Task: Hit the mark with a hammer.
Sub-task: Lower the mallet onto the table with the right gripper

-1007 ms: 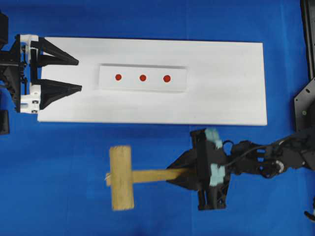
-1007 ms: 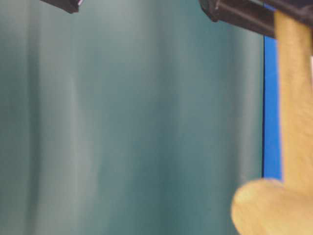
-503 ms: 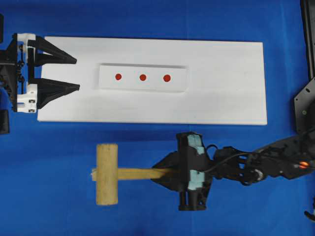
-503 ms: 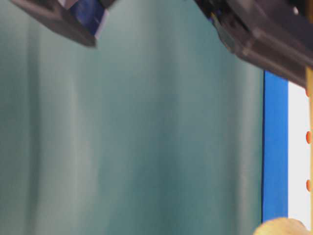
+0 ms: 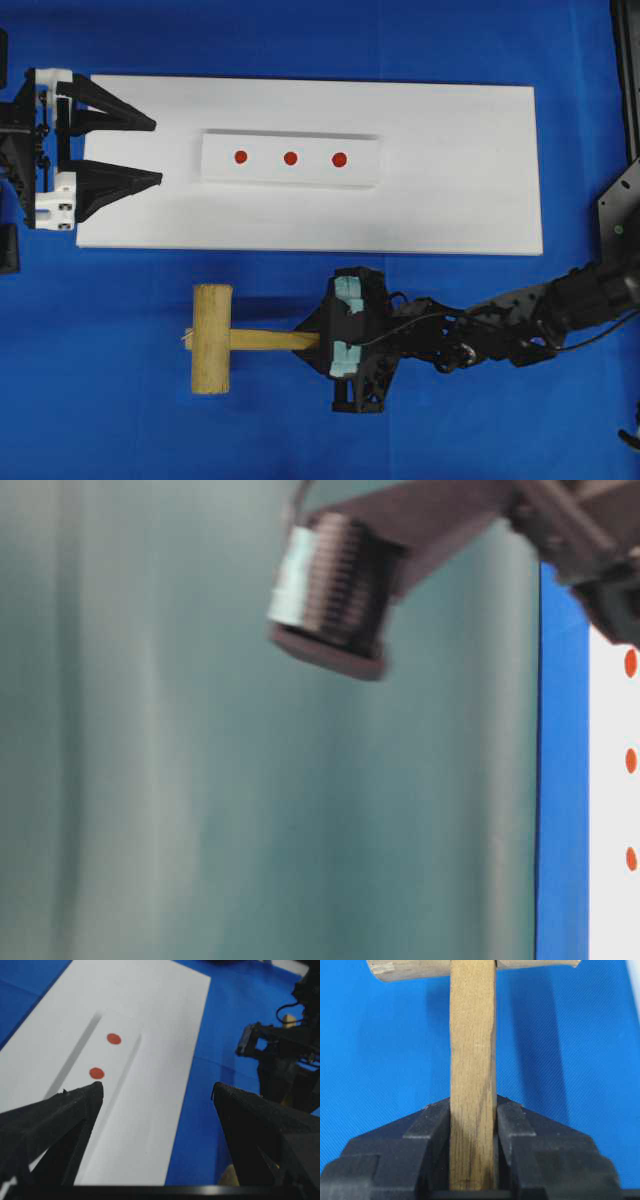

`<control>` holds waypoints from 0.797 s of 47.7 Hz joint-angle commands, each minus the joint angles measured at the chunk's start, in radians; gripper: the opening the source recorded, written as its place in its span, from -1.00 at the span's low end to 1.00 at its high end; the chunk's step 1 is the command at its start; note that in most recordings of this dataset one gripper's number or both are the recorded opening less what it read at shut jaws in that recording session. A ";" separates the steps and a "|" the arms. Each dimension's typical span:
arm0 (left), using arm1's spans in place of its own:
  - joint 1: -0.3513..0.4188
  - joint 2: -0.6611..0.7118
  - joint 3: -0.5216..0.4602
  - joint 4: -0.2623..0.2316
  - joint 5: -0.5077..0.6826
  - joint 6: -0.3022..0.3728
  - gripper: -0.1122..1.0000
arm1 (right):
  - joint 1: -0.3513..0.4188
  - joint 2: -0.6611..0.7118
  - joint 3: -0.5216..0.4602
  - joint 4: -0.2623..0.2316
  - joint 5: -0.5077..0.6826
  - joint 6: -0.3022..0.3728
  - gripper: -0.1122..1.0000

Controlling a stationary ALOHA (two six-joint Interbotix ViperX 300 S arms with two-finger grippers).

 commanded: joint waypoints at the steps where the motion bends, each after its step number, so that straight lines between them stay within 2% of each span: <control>1: 0.002 -0.002 -0.009 0.003 -0.006 0.002 0.81 | -0.005 -0.003 -0.028 0.002 -0.002 0.014 -0.66; 34: 0.003 -0.002 -0.008 0.003 -0.006 0.002 0.81 | -0.005 0.034 -0.025 -0.002 0.017 0.023 -0.65; 36: 0.002 -0.002 -0.008 0.003 -0.006 0.000 0.81 | -0.005 0.034 -0.023 -0.002 0.017 0.023 -0.62; 38: 0.003 -0.002 -0.008 0.003 -0.006 0.000 0.81 | -0.005 0.032 -0.023 -0.002 0.015 0.023 -0.50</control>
